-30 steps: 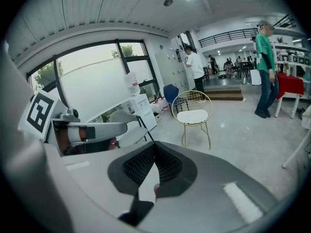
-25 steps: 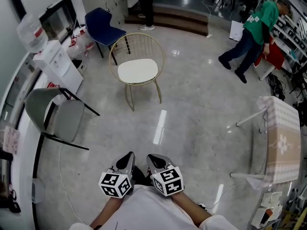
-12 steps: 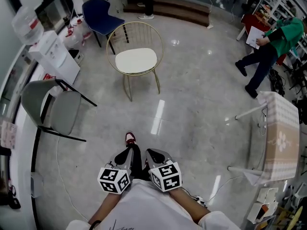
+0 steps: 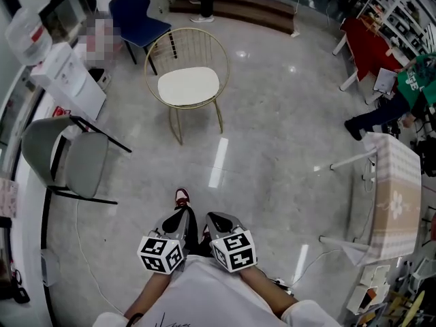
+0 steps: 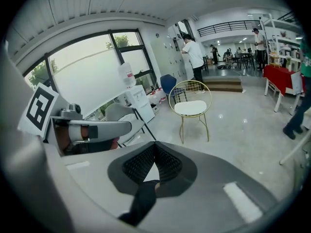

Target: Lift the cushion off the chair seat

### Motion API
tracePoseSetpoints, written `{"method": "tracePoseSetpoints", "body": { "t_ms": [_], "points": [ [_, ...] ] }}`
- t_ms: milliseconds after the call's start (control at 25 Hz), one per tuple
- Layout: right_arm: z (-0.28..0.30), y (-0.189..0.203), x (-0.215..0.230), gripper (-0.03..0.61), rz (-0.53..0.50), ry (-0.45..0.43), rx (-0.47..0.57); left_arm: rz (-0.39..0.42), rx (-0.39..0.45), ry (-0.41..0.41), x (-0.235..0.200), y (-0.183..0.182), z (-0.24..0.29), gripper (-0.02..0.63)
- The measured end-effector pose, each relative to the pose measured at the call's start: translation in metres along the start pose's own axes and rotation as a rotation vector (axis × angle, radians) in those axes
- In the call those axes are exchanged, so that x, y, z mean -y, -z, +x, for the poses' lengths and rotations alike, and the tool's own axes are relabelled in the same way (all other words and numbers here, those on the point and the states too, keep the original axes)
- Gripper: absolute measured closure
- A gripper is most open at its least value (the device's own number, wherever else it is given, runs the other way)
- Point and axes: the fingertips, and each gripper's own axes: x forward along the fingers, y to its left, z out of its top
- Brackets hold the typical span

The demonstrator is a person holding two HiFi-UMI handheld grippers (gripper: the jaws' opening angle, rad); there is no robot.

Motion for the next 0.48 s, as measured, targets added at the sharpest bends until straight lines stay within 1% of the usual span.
{"method": "tracePoseSetpoints", "body": {
  "t_ms": [240, 480],
  "points": [
    [0.028, -0.030, 0.016, 0.572, -0.005, 0.021, -0.004, 0.006, -0.002, 0.035, -0.016, -0.031, 0.029, 0.611],
    [0.071, -0.072, 0.019, 0.572, -0.036, 0.029, -0.012, 0.001, 0.000, 0.034, -0.056, -0.072, 0.051, 0.610]
  ]
}}
